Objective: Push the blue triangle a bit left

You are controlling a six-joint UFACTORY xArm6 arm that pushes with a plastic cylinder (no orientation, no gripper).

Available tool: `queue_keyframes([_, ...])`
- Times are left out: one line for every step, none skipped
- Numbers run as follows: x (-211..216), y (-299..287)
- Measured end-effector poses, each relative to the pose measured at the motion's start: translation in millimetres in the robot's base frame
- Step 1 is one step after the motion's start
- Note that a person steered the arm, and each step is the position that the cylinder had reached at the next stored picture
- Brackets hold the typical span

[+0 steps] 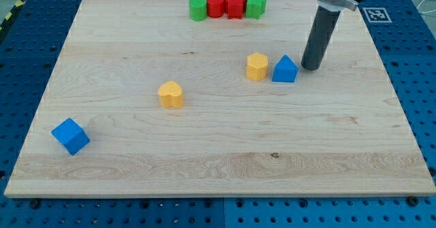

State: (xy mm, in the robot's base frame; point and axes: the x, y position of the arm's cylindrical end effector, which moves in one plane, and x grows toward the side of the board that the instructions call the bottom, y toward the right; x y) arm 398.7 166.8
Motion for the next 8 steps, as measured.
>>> queue_keyframes([30.1, 2.1])
queue_keyframes([50.2, -5.8])
queue_keyframes([48.0, -16.5])
queue_keyframes([42.6, -18.4])
queue_keyframes([35.4, -18.7])
queue_keyframes([21.0, -18.7])
queue_keyframes([5.6, -20.8])
queue_keyframes([1.8, -29.4])
